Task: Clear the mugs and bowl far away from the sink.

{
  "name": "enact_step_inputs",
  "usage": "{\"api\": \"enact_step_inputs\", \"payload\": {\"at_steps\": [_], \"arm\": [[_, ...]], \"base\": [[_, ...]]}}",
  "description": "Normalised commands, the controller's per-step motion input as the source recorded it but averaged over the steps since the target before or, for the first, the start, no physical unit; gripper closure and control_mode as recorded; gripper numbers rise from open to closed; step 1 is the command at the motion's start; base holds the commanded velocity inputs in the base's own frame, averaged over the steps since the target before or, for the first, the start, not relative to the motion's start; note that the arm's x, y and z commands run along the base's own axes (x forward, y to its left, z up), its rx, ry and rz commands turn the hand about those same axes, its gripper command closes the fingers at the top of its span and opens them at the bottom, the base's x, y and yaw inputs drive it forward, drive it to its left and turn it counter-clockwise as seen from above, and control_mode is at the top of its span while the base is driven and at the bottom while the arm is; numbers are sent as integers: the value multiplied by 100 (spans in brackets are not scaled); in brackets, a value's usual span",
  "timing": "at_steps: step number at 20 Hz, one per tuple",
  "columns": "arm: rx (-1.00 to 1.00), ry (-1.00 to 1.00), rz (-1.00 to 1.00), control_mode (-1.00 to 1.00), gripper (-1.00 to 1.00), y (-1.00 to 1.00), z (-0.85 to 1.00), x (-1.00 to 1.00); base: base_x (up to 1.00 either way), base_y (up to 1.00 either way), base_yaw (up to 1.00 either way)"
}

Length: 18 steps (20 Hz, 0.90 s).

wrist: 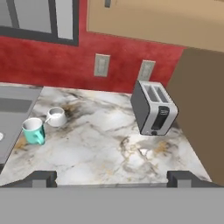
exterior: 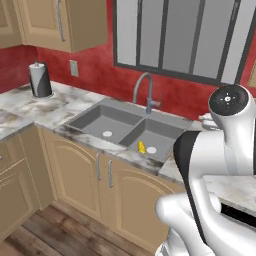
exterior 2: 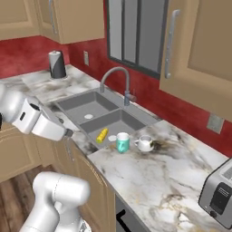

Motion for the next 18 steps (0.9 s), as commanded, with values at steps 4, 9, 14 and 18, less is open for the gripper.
{"api": "enact_step_inputs", "payload": {"at_steps": [4, 9, 14, 18], "arm": [[0, 0, 0, 100, -100, 0, 0, 0], [0, 0, 0, 100, -100, 0, 0, 0], [2, 17, 11, -100, -100, -7, -2, 20], [6, 8, 9, -100, -100, 0, 0, 7]], "base": [[47, -43, 16], [42, -30, 15], [0, 0, 0], [0, 0, 0]]}}
